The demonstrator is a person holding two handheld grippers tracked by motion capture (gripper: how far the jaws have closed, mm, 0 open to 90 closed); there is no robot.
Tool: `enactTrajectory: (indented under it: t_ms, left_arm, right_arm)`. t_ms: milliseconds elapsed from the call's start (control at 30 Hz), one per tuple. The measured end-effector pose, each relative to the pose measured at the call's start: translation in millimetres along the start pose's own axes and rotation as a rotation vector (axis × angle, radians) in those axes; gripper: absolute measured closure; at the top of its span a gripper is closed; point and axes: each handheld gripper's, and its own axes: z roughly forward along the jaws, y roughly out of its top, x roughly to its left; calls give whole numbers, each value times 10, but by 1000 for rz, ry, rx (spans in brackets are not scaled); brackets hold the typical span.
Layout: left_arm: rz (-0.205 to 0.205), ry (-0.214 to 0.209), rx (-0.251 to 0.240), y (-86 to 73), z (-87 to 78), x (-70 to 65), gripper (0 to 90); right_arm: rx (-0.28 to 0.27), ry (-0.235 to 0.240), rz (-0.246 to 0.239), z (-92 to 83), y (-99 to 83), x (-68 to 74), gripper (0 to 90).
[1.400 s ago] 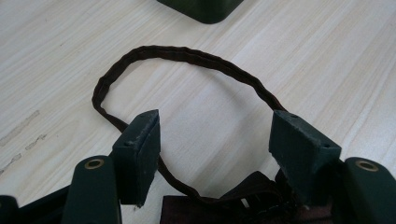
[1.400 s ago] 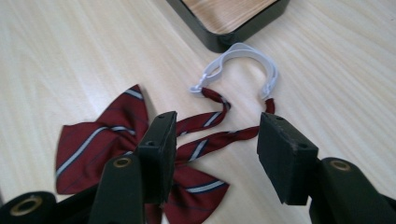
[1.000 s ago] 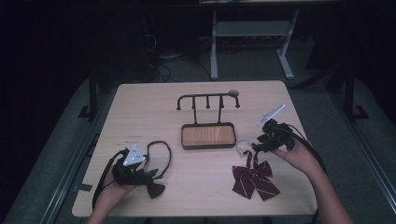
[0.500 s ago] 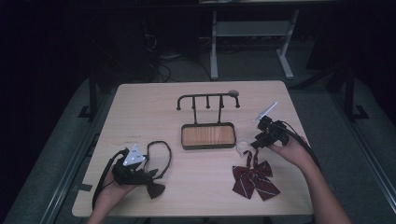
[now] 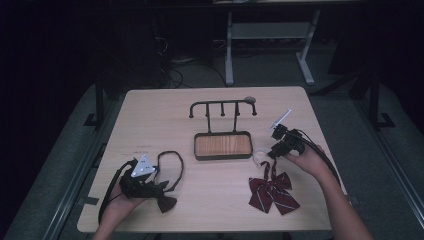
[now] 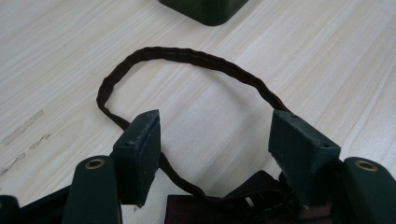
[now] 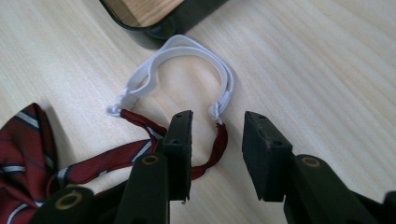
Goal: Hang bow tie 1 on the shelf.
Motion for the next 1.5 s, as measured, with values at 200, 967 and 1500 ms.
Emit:
enactTrajectory:
  t_ms: [200, 967, 1500]
  left_arm:
    - [1, -1, -2, 1, -2, -1, 348]
    - [2, 0, -4, 3, -1, -1, 348]
    - [2, 0, -1, 4, -1, -3, 348]
  right_arm:
    - [22, 0, -6, 49, 13, 9, 668]
    - [84, -3, -32, 130, 23, 21, 860]
    - [10, 61, -28, -152, -72, 29, 872]
